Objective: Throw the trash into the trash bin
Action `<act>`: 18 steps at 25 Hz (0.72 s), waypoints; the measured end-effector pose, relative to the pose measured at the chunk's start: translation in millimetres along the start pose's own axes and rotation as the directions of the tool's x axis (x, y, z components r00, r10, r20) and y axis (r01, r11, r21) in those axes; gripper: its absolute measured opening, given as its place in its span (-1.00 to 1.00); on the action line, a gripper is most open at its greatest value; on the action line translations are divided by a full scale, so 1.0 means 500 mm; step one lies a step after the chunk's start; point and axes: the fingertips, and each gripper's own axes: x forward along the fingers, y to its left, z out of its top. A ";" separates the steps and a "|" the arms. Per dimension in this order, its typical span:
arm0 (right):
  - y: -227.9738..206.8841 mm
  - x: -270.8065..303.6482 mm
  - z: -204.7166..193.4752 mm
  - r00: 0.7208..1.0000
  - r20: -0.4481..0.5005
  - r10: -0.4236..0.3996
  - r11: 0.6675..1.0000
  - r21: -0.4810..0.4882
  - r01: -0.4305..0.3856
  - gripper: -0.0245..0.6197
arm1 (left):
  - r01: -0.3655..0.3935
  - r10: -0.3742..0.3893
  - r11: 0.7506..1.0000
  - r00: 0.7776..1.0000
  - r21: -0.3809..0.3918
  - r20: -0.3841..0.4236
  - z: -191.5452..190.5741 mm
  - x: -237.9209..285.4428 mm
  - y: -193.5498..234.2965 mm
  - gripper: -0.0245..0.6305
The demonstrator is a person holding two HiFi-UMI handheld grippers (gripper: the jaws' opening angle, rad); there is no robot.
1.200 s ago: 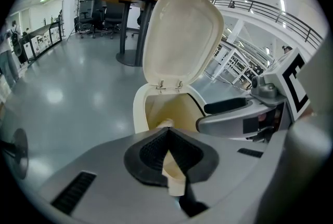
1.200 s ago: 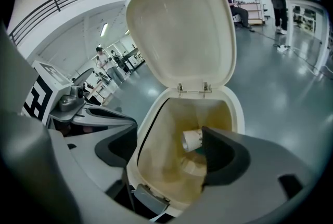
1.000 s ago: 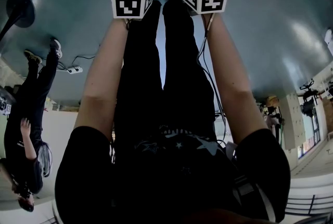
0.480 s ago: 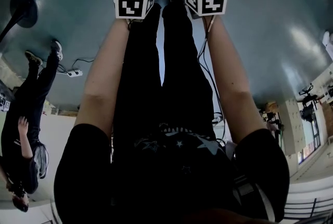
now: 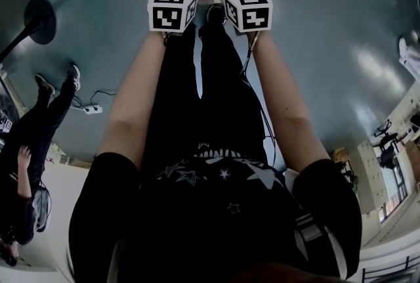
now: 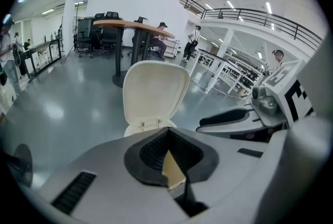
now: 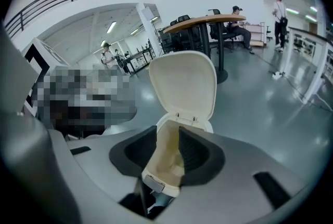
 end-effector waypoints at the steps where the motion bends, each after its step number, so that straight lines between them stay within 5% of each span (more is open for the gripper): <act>1: 0.002 -0.009 0.006 1.000 0.005 0.000 1.000 0.000 0.000 -0.50 | -0.002 0.002 1.000 1.000 0.004 0.009 0.010 -0.007 -0.005 -0.90; 12: 0.001 -0.106 0.017 0.999 0.043 -0.007 1.000 -0.002 0.007 -0.88 | -0.080 0.080 0.997 0.993 0.004 0.083 0.046 -0.134 -0.025 -0.90; 18: 0.028 -0.161 -0.001 0.999 0.039 0.001 1.000 -0.006 -0.001 -0.90 | -0.070 0.071 0.997 0.993 -0.015 0.099 0.020 -0.178 -0.048 -0.90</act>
